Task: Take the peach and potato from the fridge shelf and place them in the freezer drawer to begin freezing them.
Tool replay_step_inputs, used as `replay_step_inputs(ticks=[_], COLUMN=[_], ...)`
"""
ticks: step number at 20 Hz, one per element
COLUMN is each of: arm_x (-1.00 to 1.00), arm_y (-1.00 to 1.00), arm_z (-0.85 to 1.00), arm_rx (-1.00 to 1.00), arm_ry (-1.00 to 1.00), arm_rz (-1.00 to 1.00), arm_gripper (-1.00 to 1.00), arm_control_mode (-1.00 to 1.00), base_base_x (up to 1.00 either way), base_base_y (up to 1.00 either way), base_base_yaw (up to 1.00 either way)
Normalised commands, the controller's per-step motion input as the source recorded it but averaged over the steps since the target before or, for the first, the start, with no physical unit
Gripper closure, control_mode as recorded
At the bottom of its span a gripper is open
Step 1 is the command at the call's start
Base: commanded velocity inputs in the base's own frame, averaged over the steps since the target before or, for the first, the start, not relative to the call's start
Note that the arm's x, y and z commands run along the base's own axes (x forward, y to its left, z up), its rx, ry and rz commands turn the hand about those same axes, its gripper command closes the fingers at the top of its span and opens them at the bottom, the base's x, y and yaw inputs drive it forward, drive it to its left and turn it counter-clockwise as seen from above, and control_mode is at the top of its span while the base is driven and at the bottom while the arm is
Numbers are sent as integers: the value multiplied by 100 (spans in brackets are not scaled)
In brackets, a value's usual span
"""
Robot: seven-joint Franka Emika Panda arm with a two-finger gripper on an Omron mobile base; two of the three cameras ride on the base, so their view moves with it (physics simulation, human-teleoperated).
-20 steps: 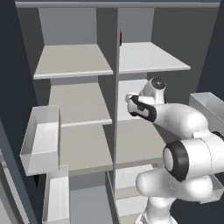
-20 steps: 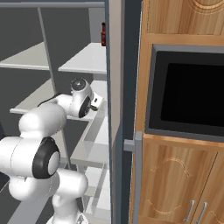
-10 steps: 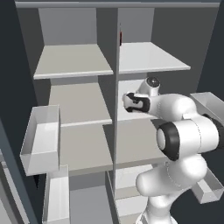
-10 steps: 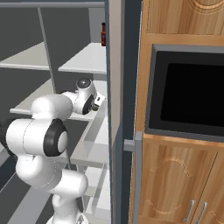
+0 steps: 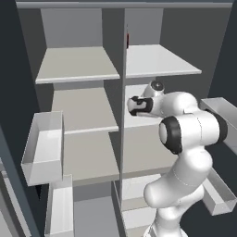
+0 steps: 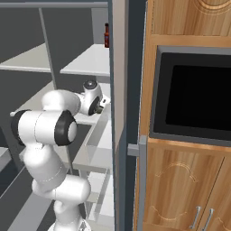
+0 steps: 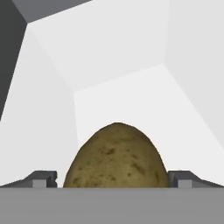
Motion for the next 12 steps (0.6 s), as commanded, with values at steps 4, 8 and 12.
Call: replay_step_inputs(ticks=[4,8,12], arm_x=[7,3,0], arm_y=[14,31,9], arm_z=[-41,-47,-34], arm_rx=[0,0,0], arm_ry=[3,4,1], arm_rz=[0,0,0], arm_gripper=[-100,100,100], arm_control_mode=[-100,-100,-100], base_base_x=[0,0,0], base_base_y=[0,0,0], base_base_yaw=[0,0,0])
